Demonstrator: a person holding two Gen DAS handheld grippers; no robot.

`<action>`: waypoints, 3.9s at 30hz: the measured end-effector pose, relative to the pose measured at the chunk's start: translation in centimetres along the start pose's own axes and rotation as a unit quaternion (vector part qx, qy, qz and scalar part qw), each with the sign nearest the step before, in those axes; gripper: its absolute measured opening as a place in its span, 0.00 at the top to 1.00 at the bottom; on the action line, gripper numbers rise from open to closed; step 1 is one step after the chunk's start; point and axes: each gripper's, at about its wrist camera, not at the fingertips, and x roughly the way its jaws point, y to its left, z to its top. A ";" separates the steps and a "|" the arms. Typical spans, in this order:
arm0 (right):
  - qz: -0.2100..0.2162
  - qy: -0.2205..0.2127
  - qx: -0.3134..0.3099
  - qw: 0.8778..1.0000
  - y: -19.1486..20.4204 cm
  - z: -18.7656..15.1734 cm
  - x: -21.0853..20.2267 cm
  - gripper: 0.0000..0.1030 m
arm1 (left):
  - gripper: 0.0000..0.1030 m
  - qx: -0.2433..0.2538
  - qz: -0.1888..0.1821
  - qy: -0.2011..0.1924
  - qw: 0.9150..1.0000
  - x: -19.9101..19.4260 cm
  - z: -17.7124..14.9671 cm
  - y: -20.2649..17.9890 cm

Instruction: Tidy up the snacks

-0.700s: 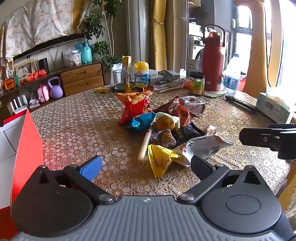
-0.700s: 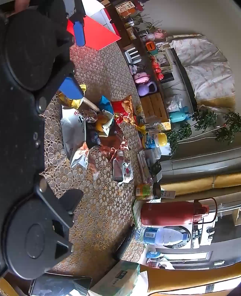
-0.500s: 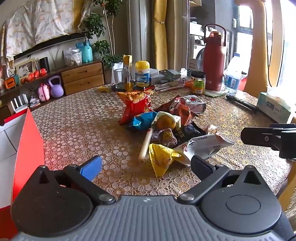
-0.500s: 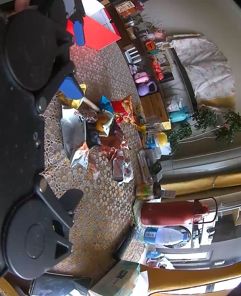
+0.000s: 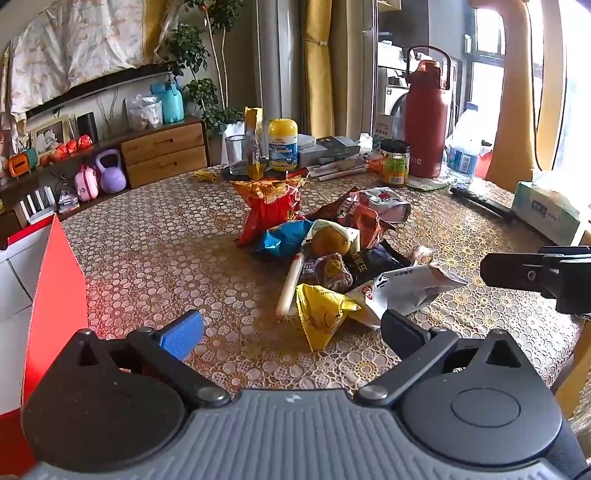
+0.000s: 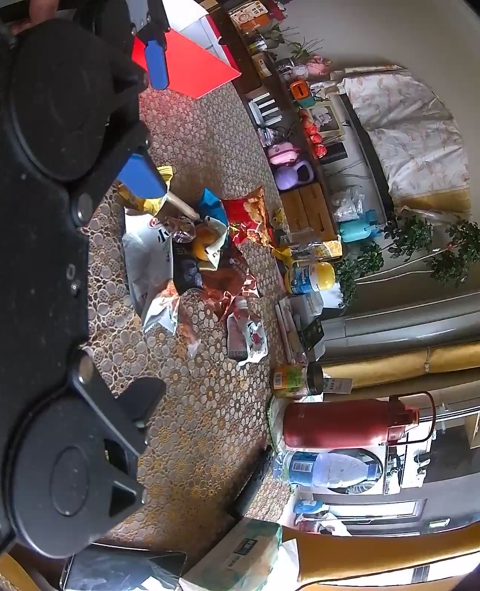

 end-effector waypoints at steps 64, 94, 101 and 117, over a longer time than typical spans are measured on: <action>-0.003 0.011 0.007 1.000 0.3 -1.0 0.7 0.00 | 0.00 -0.001 0.002 0.009 1.000 0.3 -0.6 -0.1; -0.008 0.029 0.014 0.999 -0.6 -1.0 1.7 0.00 | 0.00 0.011 -0.005 0.017 1.000 1.5 -0.5 -0.4; -0.011 0.037 0.013 0.999 -0.9 -1.2 2.5 0.00 | 0.00 0.014 -0.010 0.016 1.000 2.9 -0.6 0.0; -0.011 0.048 -0.001 0.999 -1.3 -0.9 5.1 0.00 | 0.04 0.064 -0.042 0.014 0.997 6.7 -0.6 -0.4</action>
